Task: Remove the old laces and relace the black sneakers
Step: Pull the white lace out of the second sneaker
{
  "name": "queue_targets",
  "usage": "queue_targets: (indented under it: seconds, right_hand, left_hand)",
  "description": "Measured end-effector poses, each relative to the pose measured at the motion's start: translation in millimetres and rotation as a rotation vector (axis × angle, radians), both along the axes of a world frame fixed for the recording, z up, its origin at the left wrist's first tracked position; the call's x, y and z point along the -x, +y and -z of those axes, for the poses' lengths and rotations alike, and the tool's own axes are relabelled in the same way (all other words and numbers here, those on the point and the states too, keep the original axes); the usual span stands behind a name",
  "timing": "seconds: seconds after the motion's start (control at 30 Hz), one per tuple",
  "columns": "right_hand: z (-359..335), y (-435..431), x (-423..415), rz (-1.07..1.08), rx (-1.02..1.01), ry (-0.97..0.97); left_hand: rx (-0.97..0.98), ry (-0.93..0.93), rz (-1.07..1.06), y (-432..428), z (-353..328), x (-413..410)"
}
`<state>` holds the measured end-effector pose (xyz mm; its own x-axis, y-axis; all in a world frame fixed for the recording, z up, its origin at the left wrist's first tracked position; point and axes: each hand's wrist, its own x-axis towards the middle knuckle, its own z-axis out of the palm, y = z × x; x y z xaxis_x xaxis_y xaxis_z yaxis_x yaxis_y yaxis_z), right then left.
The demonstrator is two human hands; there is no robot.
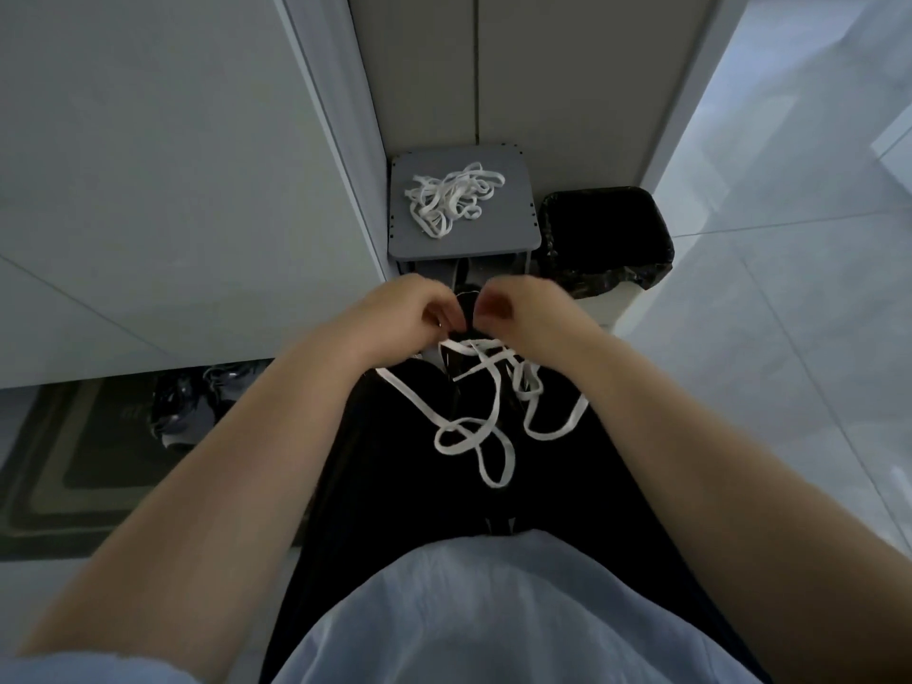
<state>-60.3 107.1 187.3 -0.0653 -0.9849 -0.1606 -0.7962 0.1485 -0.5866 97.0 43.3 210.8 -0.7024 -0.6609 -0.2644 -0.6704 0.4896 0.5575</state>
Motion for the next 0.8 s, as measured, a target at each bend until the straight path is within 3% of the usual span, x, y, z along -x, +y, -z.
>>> queue_targets:
  seconds: [0.1, 0.2, 0.33, 0.53, 0.73, 0.8]
  right_hand:
    - [13.9, -5.9, -7.5, -0.086, -0.090, 0.134]
    - [18.6, -5.9, -8.2, -0.092, -0.091, 0.217]
    - [20.5, -6.9, -14.3, -0.062, -0.040, 0.300]
    - [29.8, -5.3, -18.7, -0.259, 0.131, 0.625]
    - [4.9, -6.0, -0.2, -0.113, 0.041, 0.300]
    - [-13.5, -7.0, 4.0, -0.036, 0.094, 0.169]
  left_hand:
    - [0.064, 0.182, -0.207, -5.2, 15.1, -9.4]
    - [0.008, 0.277, -0.254, -3.6, 29.1, -11.2]
    - [-0.063, 0.296, -0.249, -0.2, 46.6, -2.1]
    - [-0.116, 0.266, -0.195, 5.9, 59.2, 10.9]
    - [-0.172, 0.221, -0.143, 6.3, 50.0, 10.9]
    - [-0.208, 0.193, -0.140, 4.0, 47.3, 9.8]
